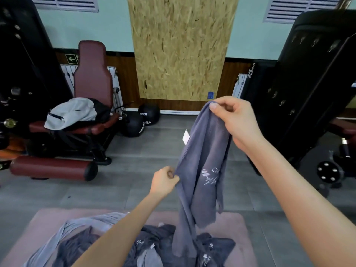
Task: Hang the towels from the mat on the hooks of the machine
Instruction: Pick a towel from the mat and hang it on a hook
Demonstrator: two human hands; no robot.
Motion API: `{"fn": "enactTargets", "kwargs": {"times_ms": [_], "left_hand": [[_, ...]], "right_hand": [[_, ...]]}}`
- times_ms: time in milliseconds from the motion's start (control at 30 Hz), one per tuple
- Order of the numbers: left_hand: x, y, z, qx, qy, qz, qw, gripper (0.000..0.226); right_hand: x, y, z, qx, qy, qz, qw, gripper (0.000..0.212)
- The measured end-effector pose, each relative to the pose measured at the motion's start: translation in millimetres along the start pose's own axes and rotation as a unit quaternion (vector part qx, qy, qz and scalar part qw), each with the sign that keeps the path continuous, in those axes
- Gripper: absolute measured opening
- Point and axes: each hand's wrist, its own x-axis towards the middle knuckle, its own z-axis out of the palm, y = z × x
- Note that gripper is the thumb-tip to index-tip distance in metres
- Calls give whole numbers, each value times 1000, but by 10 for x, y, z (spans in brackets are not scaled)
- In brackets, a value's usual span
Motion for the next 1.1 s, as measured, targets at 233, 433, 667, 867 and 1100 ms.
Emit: {"fn": "enactTargets", "kwargs": {"times_ms": [233, 433, 667, 867, 1100], "left_hand": [[112, -381, -306, -155, -110, -123, 974, 18], [74, 159, -791, -80, -161, -52, 982, 17], [-166, 582, -1021, -82, -173, 19, 981, 14], [-392, 379, -1167, -236, -188, 12, 953, 14], [-581, 93, -691, -144, -87, 65, 984, 27]], "right_hand": [[-56, 454, -208, -301, 56, 16, 952, 9], [-734, 956, 333, -384, -128, -24, 914, 28], [-840, 828, 758, -293, -216, -26, 931, 32], [-749, 552, 644, -209, -219, -79, 950, 10], [-486, 131, 439, -138, -158, -93, 973, 7]]}}
